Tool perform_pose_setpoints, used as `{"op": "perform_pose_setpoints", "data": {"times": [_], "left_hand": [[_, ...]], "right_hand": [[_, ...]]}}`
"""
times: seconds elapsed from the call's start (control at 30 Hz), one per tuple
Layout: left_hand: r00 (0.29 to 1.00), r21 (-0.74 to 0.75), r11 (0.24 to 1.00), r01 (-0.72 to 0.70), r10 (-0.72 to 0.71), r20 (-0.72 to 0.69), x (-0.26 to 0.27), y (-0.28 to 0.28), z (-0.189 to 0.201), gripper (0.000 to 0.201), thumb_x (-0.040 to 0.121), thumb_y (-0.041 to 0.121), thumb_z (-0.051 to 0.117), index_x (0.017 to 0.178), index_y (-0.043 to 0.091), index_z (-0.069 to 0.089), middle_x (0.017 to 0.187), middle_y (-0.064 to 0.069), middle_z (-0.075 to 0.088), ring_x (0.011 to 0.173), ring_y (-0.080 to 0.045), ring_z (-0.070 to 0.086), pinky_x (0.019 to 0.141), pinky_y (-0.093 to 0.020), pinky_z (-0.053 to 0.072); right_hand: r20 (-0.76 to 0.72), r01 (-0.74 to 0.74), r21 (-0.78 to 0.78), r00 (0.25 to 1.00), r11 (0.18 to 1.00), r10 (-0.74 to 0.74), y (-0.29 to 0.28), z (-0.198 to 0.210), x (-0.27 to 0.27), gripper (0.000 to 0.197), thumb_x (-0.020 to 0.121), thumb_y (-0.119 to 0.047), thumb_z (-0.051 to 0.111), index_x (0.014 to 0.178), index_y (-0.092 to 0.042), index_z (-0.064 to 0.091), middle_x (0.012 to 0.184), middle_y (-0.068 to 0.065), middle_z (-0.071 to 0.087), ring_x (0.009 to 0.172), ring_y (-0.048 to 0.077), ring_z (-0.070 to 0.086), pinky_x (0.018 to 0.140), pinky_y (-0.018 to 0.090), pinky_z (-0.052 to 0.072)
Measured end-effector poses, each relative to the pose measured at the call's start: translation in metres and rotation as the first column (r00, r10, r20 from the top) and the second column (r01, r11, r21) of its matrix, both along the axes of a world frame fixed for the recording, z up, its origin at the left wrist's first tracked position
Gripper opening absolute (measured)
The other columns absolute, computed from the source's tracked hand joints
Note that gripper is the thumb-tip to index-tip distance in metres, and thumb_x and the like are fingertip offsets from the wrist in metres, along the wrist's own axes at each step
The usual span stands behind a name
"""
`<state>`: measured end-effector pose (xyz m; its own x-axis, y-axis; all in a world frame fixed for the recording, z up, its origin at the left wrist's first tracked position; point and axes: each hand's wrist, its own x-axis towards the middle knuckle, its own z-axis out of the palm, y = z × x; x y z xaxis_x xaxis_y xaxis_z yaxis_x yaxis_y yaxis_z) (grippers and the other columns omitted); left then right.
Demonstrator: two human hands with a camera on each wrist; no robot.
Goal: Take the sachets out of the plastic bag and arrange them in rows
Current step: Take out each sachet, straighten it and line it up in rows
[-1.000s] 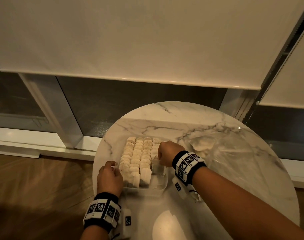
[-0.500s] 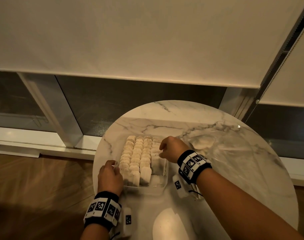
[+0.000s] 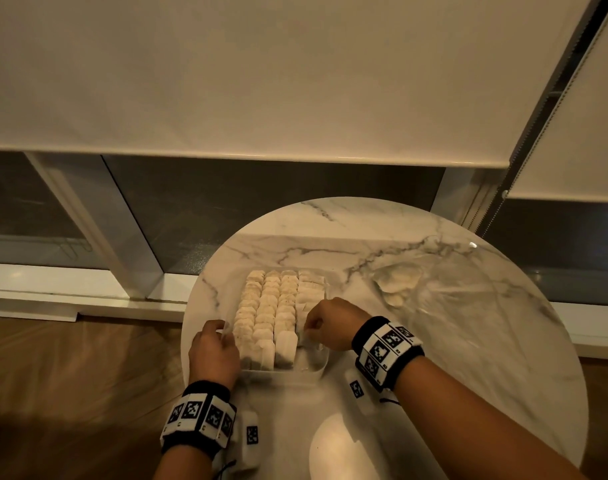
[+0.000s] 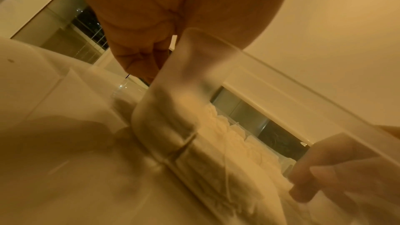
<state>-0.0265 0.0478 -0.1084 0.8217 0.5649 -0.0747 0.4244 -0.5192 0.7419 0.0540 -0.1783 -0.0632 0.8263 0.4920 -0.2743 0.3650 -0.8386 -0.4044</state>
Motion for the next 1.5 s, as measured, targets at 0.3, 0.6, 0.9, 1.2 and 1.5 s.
{"op": "perform_pose_setpoints", "data": {"times": [0.3,0.6,0.9,1.2,1.5], "left_hand": [[0.997,0.261,0.965,0.001,-0.02,0.07,-0.007,-0.021,0.038,0.03,0.091,0.03,0.062,0.12,0.023,0.062,0.122,-0.011,0.06,0.119,-0.034,0.045,0.099,-0.048,0.04],[0.813,0.285,0.871,0.4,-0.48,0.329,-0.011,-0.102,0.057,0.007,0.088,0.019,0.066,0.089,0.026,0.068,0.088,0.011,0.065,0.088,-0.014,0.055,0.079,-0.034,0.046],[0.567,0.136,0.551,0.823,-0.8,-0.197,-0.02,-0.185,0.032,0.031,0.091,0.046,0.054,0.108,0.026,0.069,0.109,0.002,0.068,0.097,-0.016,0.064,0.086,-0.033,0.052],[0.562,0.233,0.511,0.827,-0.762,-0.323,-0.024,-0.205,0.012,0.039,0.092,0.048,0.046,0.121,0.024,0.06,0.128,0.0,0.05,0.113,-0.024,0.055,0.094,-0.041,0.049],[0.54,0.276,0.469,0.839,-0.774,-0.329,-0.026,-0.205,0.006,0.039,0.095,0.045,0.044,0.127,0.026,0.054,0.131,0.001,0.052,0.118,-0.024,0.051,0.095,-0.041,0.047]], "right_hand": [[-0.034,0.332,0.591,0.921,0.735,-0.388,-0.078,0.008,-0.023,0.01,0.092,-0.025,0.069,0.093,-0.033,0.075,0.092,-0.013,0.072,0.068,0.0,0.059,0.065,0.012,0.047],[-0.129,0.479,0.386,0.874,0.789,-0.468,-0.144,-0.001,-0.044,0.01,0.088,-0.029,0.074,0.097,-0.032,0.071,0.088,-0.011,0.07,0.081,0.003,0.063,0.074,0.021,0.047],[-0.083,0.511,0.041,0.858,0.859,-0.506,-0.147,-0.038,-0.053,0.046,0.085,-0.024,0.068,0.13,-0.026,0.061,0.13,0.005,0.055,0.113,0.022,0.06,0.093,0.028,0.049],[-0.056,0.52,0.03,0.854,0.854,-0.518,-0.153,-0.044,-0.057,0.031,0.083,-0.034,0.07,0.114,-0.029,0.067,0.123,0.005,0.052,0.109,0.025,0.06,0.095,0.036,0.051],[-0.054,0.522,0.103,0.853,0.847,-0.52,-0.159,-0.041,-0.056,0.02,0.08,-0.021,0.068,0.065,-0.03,0.057,0.082,-0.005,0.065,0.079,0.014,0.062,0.061,0.021,0.04]]}}
